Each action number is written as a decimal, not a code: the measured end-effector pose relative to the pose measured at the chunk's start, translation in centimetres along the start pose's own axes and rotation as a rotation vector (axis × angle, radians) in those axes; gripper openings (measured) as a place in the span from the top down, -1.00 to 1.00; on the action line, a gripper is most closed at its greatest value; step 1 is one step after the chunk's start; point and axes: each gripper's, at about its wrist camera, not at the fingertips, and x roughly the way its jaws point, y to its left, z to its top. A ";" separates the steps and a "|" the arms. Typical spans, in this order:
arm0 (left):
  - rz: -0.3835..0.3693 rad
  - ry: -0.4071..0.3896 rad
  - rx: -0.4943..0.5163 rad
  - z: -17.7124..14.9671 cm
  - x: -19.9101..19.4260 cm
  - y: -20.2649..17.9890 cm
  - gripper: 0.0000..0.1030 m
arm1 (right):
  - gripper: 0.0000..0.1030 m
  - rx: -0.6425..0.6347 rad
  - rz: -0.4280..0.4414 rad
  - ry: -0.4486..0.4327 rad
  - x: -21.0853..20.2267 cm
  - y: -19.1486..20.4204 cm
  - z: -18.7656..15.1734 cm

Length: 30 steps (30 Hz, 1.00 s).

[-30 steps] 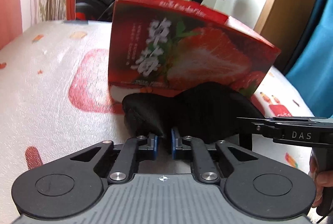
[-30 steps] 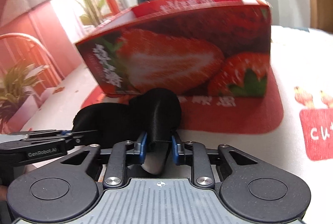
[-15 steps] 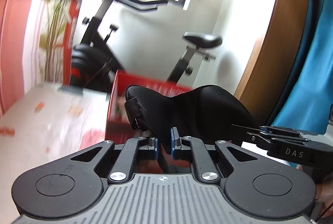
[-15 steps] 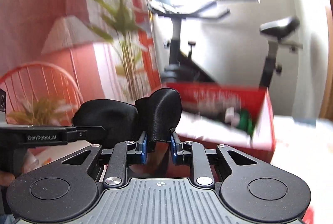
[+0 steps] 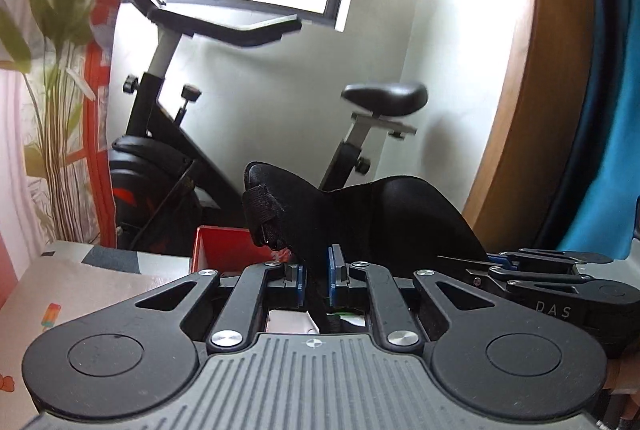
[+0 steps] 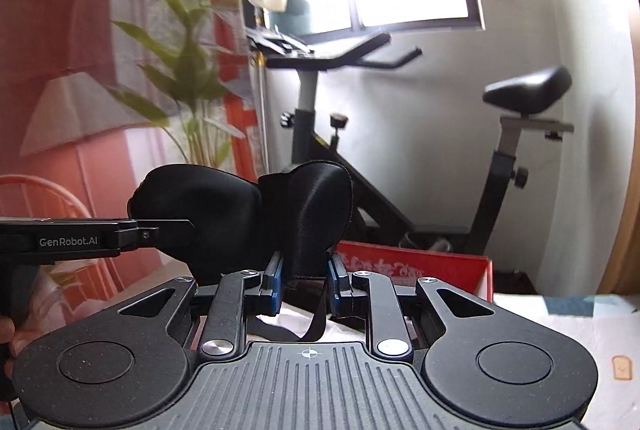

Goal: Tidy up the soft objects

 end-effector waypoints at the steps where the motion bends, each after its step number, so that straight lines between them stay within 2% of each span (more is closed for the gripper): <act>1: 0.007 0.020 0.001 -0.1 1.1 0.1 0.77 | 0.62 0.013 -0.004 0.018 1.0 -0.5 -0.3; 8: 0.020 0.187 -0.001 -1.9 6.4 2.0 0.75 | 0.60 0.116 -0.022 0.194 6.6 -3.3 -3.3; 11: 0.021 0.225 0.008 -2.3 6.9 2.9 0.53 | 0.58 0.145 -0.032 0.254 7.7 -3.9 -4.2; 13: 0.032 0.232 0.017 -2.4 6.9 3.1 0.21 | 0.55 0.143 -0.056 0.285 8.2 -4.1 -4.6; 16: 0.073 0.235 0.035 -2.3 7.4 3.3 0.01 | 0.53 0.154 -0.112 0.328 8.6 -4.6 -5.3; 17: 0.074 0.231 0.036 -2.2 7.3 3.3 -0.02 | 0.47 0.166 -0.121 0.342 8.7 -4.8 -5.5; 19: 0.080 0.228 0.037 -2.1 7.0 3.3 -0.23 | 0.28 0.174 -0.150 0.362 8.8 -5.2 -5.7; 20: 0.086 0.224 0.041 -2.0 6.7 3.1 -0.30 | 0.29 0.169 -0.156 0.363 8.7 -5.3 -5.7; 22: 0.096 0.212 0.045 -1.8 6.3 3.0 -0.56 | 0.14 0.148 -0.176 0.349 8.2 -4.9 -5.3; 23: 0.102 0.206 0.047 -1.7 6.1 2.9 -0.61 | -0.06 0.132 -0.179 0.342 7.9 -4.4 -5.1; 24: 0.108 0.202 0.047 -1.6 5.9 2.9 -0.66 | -0.35 0.113 -0.190 0.334 7.7 -3.9 -4.8; 26: 0.120 0.197 0.038 -1.2 5.6 2.9 -0.70 | -0.57 0.073 -0.212 0.307 7.0 -3.2 -4.1; 28: 0.134 0.189 0.025 -0.8 4.9 2.9 -0.84 | -0.60 0.048 -0.214 0.292 6.3 -2.6 -3.4; 30: 0.161 0.173 0.021 -0.4 4.0 2.8 -0.90 | -0.87 0.044 -0.225 0.275 5.4 -2.1 -2.8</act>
